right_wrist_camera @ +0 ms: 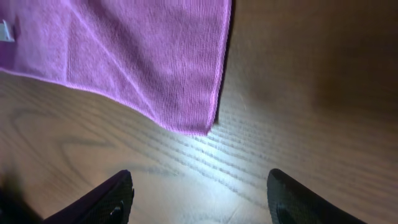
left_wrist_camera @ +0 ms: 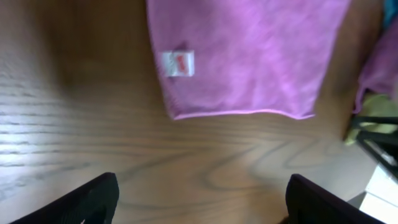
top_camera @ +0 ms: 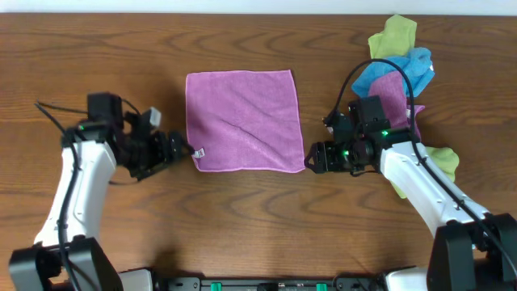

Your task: Fold the cloth

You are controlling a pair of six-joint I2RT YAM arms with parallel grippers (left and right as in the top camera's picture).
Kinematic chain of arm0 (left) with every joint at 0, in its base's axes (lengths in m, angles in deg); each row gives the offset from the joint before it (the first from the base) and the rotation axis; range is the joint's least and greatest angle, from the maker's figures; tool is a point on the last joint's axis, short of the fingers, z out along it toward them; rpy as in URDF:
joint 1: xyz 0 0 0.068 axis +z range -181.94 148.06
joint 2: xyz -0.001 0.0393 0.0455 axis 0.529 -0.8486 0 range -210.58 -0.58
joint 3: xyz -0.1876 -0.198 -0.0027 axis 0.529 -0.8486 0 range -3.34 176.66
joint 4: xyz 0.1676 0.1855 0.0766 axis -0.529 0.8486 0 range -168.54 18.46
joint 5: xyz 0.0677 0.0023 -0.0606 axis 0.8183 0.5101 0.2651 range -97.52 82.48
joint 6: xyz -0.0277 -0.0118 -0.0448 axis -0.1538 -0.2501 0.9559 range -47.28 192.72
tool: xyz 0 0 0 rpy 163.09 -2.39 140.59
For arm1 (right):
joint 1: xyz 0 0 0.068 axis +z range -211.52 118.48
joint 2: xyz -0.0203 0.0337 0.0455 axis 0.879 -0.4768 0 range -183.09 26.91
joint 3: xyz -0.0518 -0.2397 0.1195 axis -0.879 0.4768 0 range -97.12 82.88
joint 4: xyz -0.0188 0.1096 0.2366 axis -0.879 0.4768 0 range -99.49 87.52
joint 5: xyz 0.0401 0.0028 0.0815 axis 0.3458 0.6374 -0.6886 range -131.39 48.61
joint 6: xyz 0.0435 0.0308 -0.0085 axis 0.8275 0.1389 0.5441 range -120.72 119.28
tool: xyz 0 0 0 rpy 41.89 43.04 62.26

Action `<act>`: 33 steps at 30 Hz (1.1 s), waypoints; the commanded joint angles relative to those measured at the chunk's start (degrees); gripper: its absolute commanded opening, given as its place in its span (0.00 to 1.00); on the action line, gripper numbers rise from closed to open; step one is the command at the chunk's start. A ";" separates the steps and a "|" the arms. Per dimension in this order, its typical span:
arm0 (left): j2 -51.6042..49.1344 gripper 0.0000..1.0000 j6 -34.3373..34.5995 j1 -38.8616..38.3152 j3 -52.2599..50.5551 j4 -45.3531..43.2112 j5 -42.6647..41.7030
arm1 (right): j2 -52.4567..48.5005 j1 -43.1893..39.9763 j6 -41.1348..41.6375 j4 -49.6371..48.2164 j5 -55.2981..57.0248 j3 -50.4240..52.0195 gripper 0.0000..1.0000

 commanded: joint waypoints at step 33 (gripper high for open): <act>-13.16 0.59 16.35 -3.08 -7.91 -23.26 -6.86 | -11.76 -6.43 -0.92 -6.03 -16.72 2.58 0.65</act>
